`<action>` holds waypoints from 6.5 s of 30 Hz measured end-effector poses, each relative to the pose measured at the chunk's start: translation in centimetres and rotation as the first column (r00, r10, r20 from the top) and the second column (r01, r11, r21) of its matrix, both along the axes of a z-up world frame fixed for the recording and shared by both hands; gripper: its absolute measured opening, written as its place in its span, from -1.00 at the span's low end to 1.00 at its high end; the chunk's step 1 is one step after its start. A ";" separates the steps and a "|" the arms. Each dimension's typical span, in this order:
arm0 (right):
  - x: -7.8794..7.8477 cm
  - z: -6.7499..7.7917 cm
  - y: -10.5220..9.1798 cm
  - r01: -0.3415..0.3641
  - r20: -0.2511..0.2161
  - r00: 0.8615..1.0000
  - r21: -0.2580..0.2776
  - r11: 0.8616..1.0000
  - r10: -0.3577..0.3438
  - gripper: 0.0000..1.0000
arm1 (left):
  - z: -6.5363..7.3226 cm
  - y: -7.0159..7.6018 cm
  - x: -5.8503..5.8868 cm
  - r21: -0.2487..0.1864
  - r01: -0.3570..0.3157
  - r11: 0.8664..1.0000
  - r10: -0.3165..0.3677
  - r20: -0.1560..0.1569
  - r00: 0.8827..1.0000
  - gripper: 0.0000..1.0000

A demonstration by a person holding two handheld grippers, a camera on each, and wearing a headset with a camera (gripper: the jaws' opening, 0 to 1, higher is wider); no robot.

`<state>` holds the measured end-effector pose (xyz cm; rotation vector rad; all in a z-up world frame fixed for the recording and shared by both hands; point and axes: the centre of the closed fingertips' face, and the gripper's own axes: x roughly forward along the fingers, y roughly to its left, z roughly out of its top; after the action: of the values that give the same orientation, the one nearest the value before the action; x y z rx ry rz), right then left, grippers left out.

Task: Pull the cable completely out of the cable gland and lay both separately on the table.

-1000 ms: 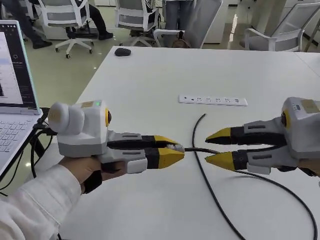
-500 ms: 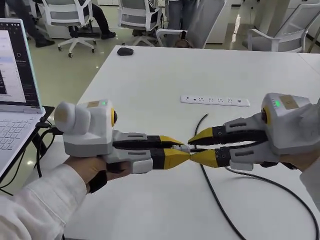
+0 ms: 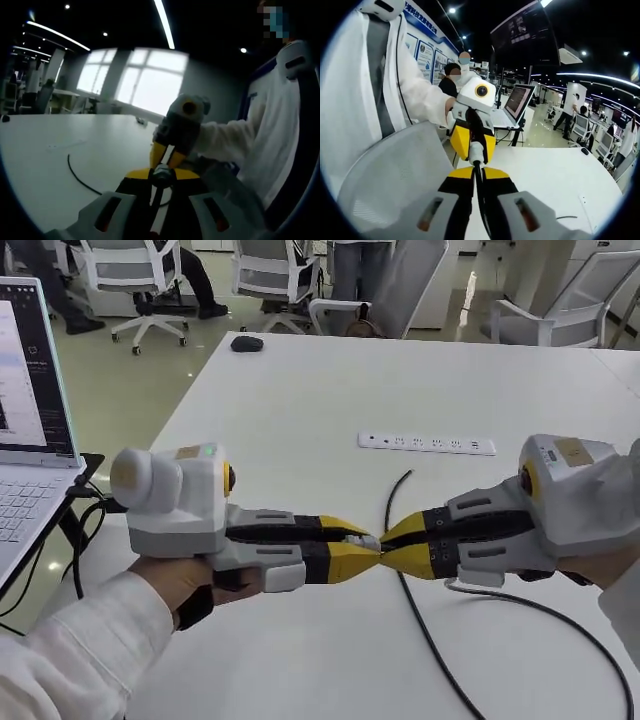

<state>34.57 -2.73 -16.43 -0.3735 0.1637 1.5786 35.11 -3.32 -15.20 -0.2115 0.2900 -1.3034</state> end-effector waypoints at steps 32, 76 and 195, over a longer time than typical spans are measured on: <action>0.7 -2.2 -4.0 0.078 -0.032 0.996 -0.060 0.995 -0.080 -0.94 | -0.1 1.9 0.8 -0.007 -0.043 0.999 0.043 -0.014 0.999 -0.67; 5.4 -19.2 -6.3 0.171 -0.125 0.967 -0.320 0.932 -0.221 -0.90 | -2.4 5.9 -0.1 -0.001 -0.233 0.973 0.232 -0.087 0.969 -0.67; 2.5 -9.3 -20.7 0.752 -0.270 0.587 -0.167 0.638 -0.763 0.05 | -7.2 15.0 3.0 0.314 -0.492 0.812 0.540 -0.082 0.838 0.38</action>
<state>37.05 -23.40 -25.70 -0.0350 0.5348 0.7489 38.15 11.68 -22.43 -0.1434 0.5191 -0.6865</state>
